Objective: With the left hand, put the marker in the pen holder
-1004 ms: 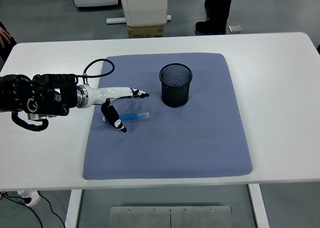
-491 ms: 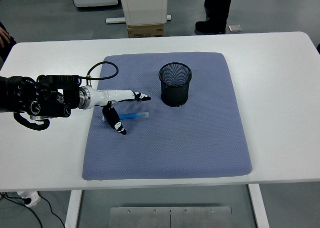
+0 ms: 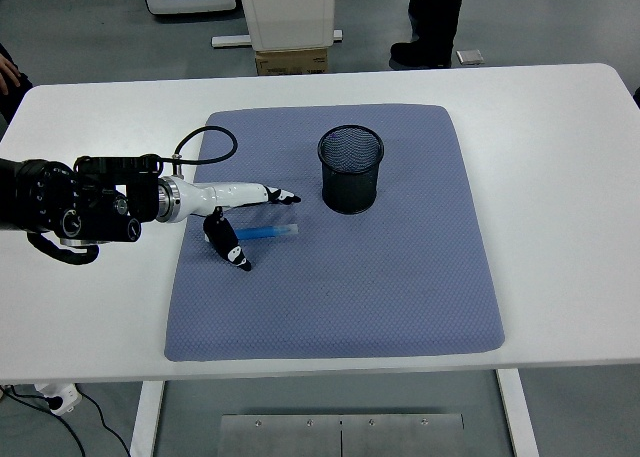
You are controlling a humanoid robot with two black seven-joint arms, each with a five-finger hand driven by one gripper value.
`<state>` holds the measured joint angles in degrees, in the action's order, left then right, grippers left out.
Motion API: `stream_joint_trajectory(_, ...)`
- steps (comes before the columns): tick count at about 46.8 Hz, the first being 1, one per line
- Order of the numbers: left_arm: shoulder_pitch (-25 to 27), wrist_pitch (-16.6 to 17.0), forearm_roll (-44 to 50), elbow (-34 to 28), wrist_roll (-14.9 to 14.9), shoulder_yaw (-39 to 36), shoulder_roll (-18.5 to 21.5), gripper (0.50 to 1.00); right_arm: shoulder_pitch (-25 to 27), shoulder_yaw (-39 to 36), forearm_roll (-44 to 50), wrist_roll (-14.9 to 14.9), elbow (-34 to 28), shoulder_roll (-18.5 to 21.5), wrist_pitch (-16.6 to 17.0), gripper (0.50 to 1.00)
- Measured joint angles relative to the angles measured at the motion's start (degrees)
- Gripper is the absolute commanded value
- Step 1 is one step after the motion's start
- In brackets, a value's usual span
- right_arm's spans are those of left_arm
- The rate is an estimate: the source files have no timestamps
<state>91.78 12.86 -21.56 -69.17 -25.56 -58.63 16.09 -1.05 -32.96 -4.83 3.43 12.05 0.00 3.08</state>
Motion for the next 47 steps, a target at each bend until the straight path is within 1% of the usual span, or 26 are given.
stream_joint_trajectory(4, -0.25, 0.99, -0.48, 0.01, 0.01, 0.0, 0.0, 0.877, 0.0, 0.0, 0.0, 0.0, 0.0, 0.0, 0.0, 1.0)
stream_joint_trajectory(7, -0.32, 1.81, -0.5, 0.06, 0.04, 0.0, 0.0, 0.862, 0.0, 0.0, 0.0, 0.0, -0.01, 0.0, 0.0, 1.0)
stream_joint_trajectory(10, -0.36, 2.12, -0.5, 0.07, 0.07, 0.0, 0.0, 0.818, 0.0, 0.0, 0.0, 0.0, -0.01, 0.0, 0.0, 1.0)
stream_joint_trajectory(12, -0.37, 2.21, -0.5, 0.07, 0.07, 0.0, 0.0, 0.81, 0.0, 0.0, 0.0, 0.0, -0.01, 0.0, 0.0, 1.0)
stream_joint_trajectory(15, -0.37, 2.26, -0.49, 0.07, 0.14, 0.0, -0.01, 0.769, 0.0, 0.0, 0.0, 0.0, 0.0, 0.0, 0.0, 1.0)
stream_joint_trajectory(22, -0.47, 2.28, -0.56, 0.08, 0.16, -0.02, -0.25, 0.742, 0.0, 0.0, 0.0, 0.0, -0.01, 0.0, 0.0, 1.0)
stream_joint_trajectory(24, -0.51, 2.31, -0.58, 0.09, 0.16, -0.17, -0.35, 0.728, 0.0, 0.0, 0.0, 0.0, -0.01, 0.0, 0.0, 1.0)
stream_joint_trajectory(28, -0.91, 2.45, -0.58, 0.1, 0.15, -0.81, -0.53, 0.719, 0.0, 0.0, 0.0, 0.0, -0.02, 0.0, 0.0, 1.0)
stream_joint_trajectory(34, -1.27, 3.88, -0.64, 0.1, 0.15, -0.96, -0.54, 0.707, 0.0, 0.0, 0.0, 0.0, 0.0, 0.0, 0.0, 1.0)
stream_joint_trajectory(36, -1.24, 4.29, -0.68, 0.1, 0.19, -0.97, -0.52, 0.681, 0.0, 0.0, 0.0, 0.0, -0.01, 0.0, 0.0, 1.0)
stream_joint_trajectory(37, -1.18, 4.36, -0.68, 0.09, 0.21, -0.97, -0.5, 0.681, 0.0, 0.0, 0.0, 0.0, -0.01, 0.0, 0.0, 1.0)
stream_joint_trajectory(38, -1.06, 4.46, -0.68, 0.09, 0.23, -0.98, -0.48, 0.657, 0.0, 0.0, 0.0, 0.0, -0.01, 0.0, 0.0, 1.0)
stream_joint_trajectory(41, -0.97, 4.53, -0.68, 0.09, 0.3, -0.98, -0.46, 0.625, 0.0, 0.0, 0.0, 0.0, -0.01, 0.0, 0.0, 1.0)
stream_joint_trajectory(44, -0.93, 4.63, -0.68, 0.32, 0.35, -0.98, -0.45, 0.61, 0.0, 0.0, 0.0, 0.0, 0.02, 0.0, 0.0, 1.0)
stream_joint_trajectory(47, -0.92, 4.77, -0.68, 0.55, 0.42, -0.98, -0.47, 0.607, 0.0, 0.0, 0.0, 0.0, 0.01, 0.0, 0.0, 1.0)
